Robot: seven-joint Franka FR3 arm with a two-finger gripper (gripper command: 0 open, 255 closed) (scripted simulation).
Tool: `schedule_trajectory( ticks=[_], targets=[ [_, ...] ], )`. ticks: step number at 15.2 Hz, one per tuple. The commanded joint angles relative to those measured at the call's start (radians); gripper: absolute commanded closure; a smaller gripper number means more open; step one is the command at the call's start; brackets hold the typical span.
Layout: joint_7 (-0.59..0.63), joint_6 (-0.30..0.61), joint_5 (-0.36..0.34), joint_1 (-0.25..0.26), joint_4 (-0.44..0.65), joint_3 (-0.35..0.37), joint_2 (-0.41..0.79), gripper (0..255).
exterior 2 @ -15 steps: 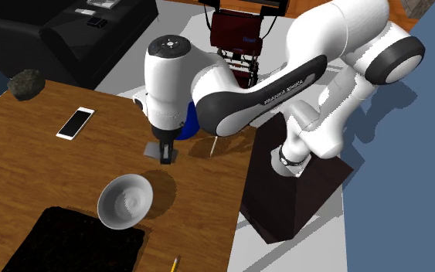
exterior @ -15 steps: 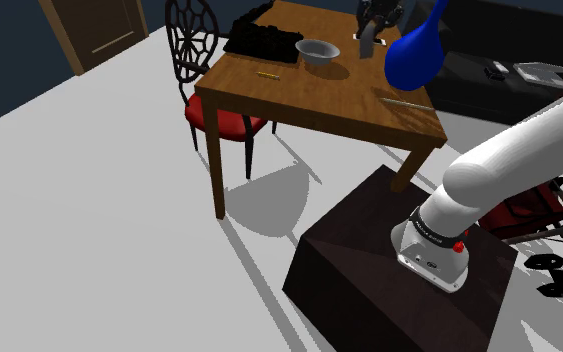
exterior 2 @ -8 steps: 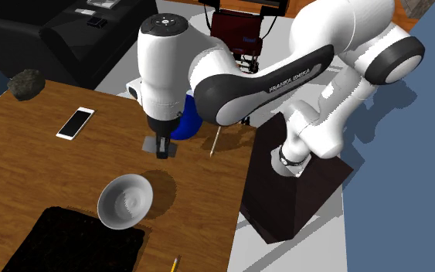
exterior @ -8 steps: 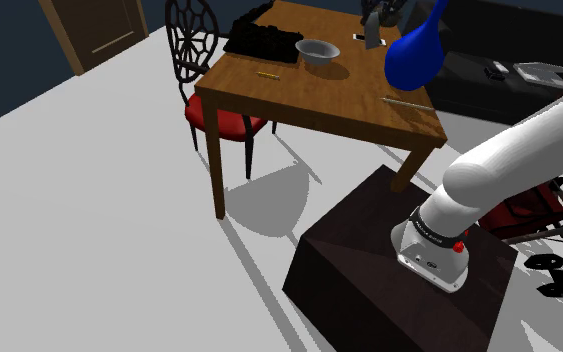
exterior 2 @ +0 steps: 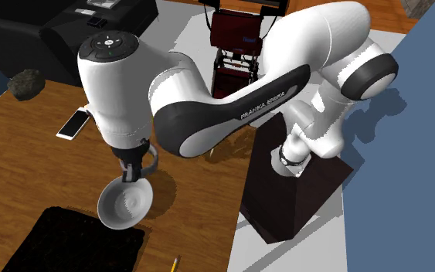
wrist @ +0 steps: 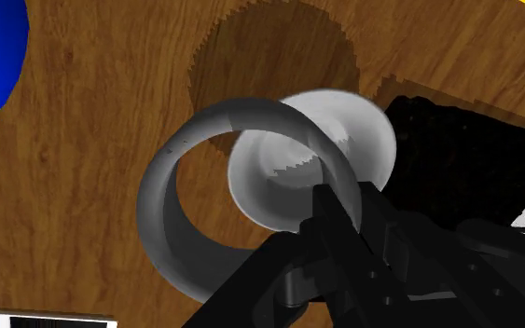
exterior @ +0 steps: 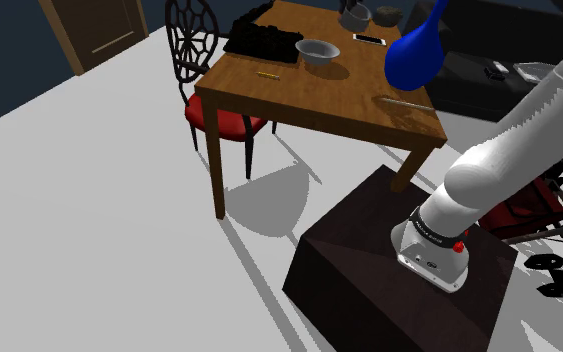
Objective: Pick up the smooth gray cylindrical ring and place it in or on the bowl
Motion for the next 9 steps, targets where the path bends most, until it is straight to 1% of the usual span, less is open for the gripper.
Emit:
schedule_trajectory(
  ticks=[1, 2, 3, 9],
  targets=[
    [0.017, -0.031, 0.006, 0.008, 0.109, 0.008, 0.079, 255],
    [0.026, -0.046, 0.008, 0.012, 0.164, 0.012, 0.119, 255],
    [0.039, -0.075, 0.012, 0.018, 0.261, 0.018, 0.187, 255],
    [0.04, 0.013, 0.01, 0.02, 0.156, 0.019, 0.169, 255]
  ],
)
